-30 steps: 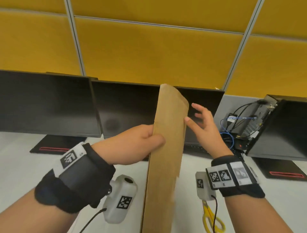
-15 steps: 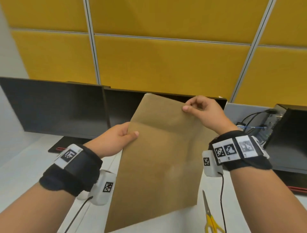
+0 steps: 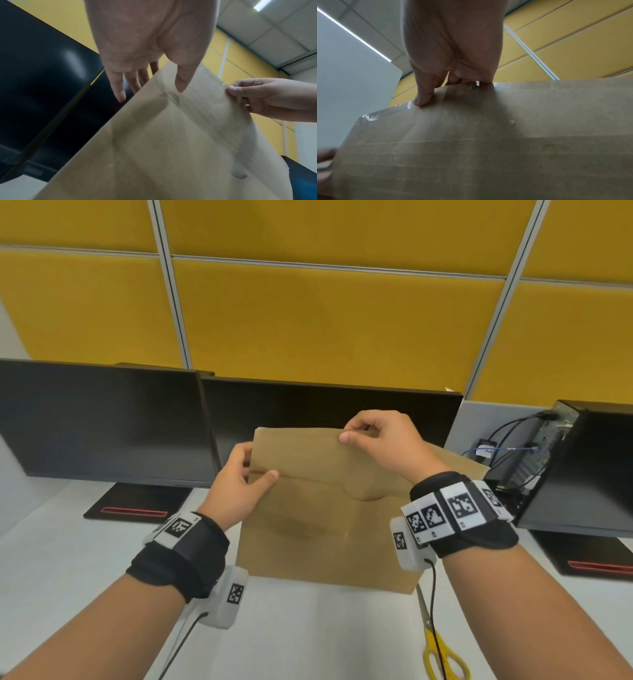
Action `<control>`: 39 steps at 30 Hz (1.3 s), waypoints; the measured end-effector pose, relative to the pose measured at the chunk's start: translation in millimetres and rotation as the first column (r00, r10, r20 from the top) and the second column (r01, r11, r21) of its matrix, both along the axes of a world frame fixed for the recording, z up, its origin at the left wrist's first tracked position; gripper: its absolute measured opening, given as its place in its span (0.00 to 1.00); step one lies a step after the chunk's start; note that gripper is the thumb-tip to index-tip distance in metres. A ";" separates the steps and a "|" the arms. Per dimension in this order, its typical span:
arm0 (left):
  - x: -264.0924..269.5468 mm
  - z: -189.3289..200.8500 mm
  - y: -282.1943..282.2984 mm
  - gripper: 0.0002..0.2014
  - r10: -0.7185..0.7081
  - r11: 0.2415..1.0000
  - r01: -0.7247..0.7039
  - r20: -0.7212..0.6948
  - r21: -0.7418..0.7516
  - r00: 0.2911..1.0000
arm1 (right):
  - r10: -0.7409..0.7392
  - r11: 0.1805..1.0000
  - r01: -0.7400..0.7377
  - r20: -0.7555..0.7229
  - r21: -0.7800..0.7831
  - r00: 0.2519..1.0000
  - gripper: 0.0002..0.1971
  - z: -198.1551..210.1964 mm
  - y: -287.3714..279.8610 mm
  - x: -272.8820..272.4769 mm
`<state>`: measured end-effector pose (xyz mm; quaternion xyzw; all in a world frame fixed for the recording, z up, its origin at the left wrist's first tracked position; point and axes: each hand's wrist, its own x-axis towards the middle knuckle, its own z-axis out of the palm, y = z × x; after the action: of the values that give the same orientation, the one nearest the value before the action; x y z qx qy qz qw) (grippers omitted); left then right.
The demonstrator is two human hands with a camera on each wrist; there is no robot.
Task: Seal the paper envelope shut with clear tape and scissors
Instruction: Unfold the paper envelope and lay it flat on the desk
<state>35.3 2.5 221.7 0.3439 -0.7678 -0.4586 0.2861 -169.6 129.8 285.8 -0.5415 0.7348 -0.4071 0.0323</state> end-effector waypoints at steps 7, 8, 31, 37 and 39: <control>-11.1 -11.0 -30.4 0.14 0.066 0.998 -0.065 -0.109 0.014 0.992 | -0.105 0.994 0.105 -0.139 -0.008 0.985 0.09 -13.4 -17.0 8.0; -10.5 -16.1 -35.8 0.14 0.066 0.997 -0.062 -0.110 0.037 0.992 | -0.146 0.989 0.148 -0.187 -0.005 0.971 0.11 -15.5 -15.4 4.0; -2.8 -106.2 -122.0 0.09 -0.029 0.952 0.098 -0.233 0.290 0.972 | -0.538 0.803 0.595 0.485 0.043 0.690 0.05 -165.7 18.0 -34.7; -4.1 -153.0 -122.8 0.12 0.127 0.989 -0.123 -0.045 0.088 0.991 | -0.600 0.789 0.574 0.478 0.220 0.642 0.17 -193.9 21.0 -38.5; -5.1 -162.9 -119.0 0.14 0.191 0.981 -0.187 0.083 -0.048 0.978 | -0.607 0.787 0.562 0.479 0.253 0.634 0.18 -203.5 24.9 -35.2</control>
<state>30.2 -116.5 58.8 0.4292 -0.7523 -0.3986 0.3015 -204.8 154.7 82.3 -0.1361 0.8460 -0.5003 0.1245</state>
